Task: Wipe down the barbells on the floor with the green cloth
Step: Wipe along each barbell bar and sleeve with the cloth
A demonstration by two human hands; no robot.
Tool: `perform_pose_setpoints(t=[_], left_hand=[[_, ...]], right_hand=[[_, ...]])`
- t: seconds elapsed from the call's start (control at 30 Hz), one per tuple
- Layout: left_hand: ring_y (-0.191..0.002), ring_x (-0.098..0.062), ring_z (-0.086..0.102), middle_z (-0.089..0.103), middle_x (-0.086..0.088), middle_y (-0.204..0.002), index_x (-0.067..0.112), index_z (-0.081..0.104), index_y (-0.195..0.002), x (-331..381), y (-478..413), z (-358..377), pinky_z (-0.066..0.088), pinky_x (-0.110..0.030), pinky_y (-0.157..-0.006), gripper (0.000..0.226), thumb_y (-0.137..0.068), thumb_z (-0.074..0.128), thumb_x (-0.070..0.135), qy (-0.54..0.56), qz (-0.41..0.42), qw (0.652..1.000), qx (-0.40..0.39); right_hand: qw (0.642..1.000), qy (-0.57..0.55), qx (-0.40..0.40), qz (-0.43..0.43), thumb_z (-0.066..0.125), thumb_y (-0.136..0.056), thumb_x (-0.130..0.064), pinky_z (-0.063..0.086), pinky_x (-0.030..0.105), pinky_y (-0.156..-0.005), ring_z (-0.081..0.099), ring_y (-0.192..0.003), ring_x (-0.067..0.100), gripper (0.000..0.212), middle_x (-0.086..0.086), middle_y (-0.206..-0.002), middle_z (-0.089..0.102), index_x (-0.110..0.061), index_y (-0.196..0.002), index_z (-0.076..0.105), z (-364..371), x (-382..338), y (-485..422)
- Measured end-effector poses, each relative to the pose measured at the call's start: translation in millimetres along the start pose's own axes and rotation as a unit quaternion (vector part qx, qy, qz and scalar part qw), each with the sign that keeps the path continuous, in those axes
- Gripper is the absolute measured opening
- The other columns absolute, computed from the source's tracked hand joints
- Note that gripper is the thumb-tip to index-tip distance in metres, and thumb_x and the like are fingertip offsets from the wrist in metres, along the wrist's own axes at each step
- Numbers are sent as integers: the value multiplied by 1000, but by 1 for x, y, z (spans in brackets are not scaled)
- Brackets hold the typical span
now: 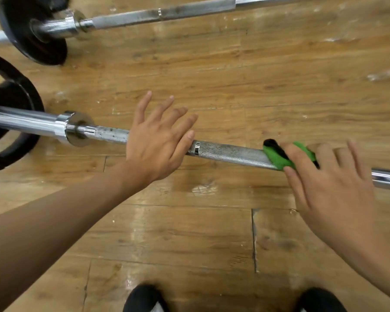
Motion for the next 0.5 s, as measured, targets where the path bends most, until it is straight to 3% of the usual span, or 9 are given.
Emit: perform_pose_setpoints(t=[0.13, 0.3, 0.4, 0.5], left_hand=[[-147, -35, 45, 65, -4, -142, 21, 63, -142, 0, -6, -1, 15, -63, -125, 61, -111, 16, 42, 5, 1, 1000, -1], [-154, -34, 32, 54, -10, -155, 21, 68, -136, -2, -14, -2, 10, -61, -127, 66, -110, 12, 44, 17, -19, 1000, -18], [-158, -35, 23, 42, -17, -162, 16, 63, -142, -9, -5, -4, 1, -57, -129, 64, -109, 16, 44, 55, -60, 997, 1], [-159, -35, 22, 40, -15, -164, 17, 56, -150, -12, 9, 2, 0, -54, -129, 61, -110, 19, 45, 59, -90, 994, 34]], right_hand=[[1000, 9, 0, 6, 39, -108, -27, 28, 60, -115, 45, -96, 42, 41, 22, -105, 56, -10, -142, 55, 2, -27, -16], [997, -25, -5, -76, 35, -108, -36, 26, 54, -122, 55, -97, 38, 49, 12, -110, 61, -16, -152, 47, 21, -95, -57], [993, -18, 6, -116, 37, -112, -32, 26, 56, -124, 58, -100, 39, 48, 15, -111, 63, -19, -157, 42, 19, -59, -45], [996, 3, 11, -88, 41, -108, -30, 25, 57, -120, 50, -103, 44, 51, 23, -118, 59, -20, -159, 41, 10, -13, -27]])
Point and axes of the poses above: each hand's wrist, its own y-axis away from the middle knuckle, its own z-axis out of the palm, x = y × z, the point moved 1 cm from there along -y, towards the middle knuckle
